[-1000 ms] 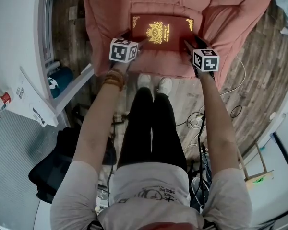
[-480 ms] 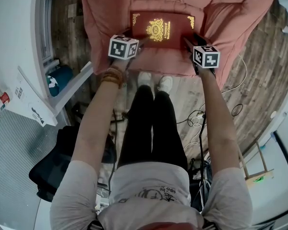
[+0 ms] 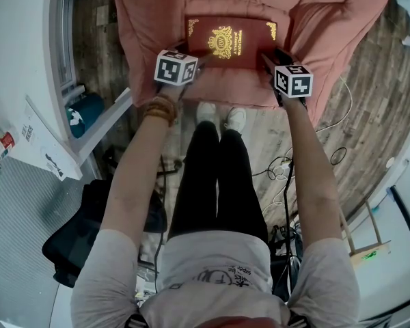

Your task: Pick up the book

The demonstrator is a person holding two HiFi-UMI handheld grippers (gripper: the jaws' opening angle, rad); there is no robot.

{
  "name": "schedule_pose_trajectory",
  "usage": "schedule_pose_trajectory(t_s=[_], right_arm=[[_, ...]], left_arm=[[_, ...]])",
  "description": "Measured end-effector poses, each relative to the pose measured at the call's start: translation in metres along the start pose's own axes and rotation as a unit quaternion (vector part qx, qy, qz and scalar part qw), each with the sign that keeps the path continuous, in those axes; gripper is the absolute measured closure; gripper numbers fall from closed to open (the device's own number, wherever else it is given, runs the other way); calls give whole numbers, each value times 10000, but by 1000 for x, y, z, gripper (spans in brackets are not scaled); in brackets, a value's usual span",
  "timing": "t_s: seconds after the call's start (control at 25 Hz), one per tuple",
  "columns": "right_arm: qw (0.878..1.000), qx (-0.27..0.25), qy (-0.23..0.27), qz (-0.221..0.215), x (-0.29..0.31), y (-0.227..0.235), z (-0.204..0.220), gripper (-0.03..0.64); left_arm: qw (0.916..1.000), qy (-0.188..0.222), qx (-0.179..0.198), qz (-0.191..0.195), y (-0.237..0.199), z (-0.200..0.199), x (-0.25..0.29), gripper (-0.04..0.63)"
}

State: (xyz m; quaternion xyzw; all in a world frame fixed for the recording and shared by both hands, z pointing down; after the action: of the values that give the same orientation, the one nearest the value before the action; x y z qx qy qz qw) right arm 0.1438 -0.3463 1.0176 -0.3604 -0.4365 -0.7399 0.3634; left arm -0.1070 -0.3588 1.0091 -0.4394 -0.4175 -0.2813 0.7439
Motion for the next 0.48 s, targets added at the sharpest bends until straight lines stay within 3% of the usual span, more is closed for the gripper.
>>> schedule_pose_trajectory(t_s=[0.16,0.48], right_arm=[[9999,-17,117,36,-5,-2,-1,422],[9982,112,537,221,-32,-11,-12,451]], left_arm=[[10000,36,-30,-37,2,-1,-1,236],[9976,481,-464,-153,14,-10,-20,242]])
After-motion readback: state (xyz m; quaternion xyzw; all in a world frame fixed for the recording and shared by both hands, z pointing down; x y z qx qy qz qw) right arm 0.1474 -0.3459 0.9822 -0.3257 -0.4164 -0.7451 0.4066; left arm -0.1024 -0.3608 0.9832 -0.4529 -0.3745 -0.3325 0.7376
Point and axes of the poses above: the fingertips, and each gripper's own axes: x forward along the fingers, y to its right, z out of its underside, the point moved 5 cm from there along -x, backward along the fingers, and after that the axes turned 11 degrees about -y, right-handed, at the moved point
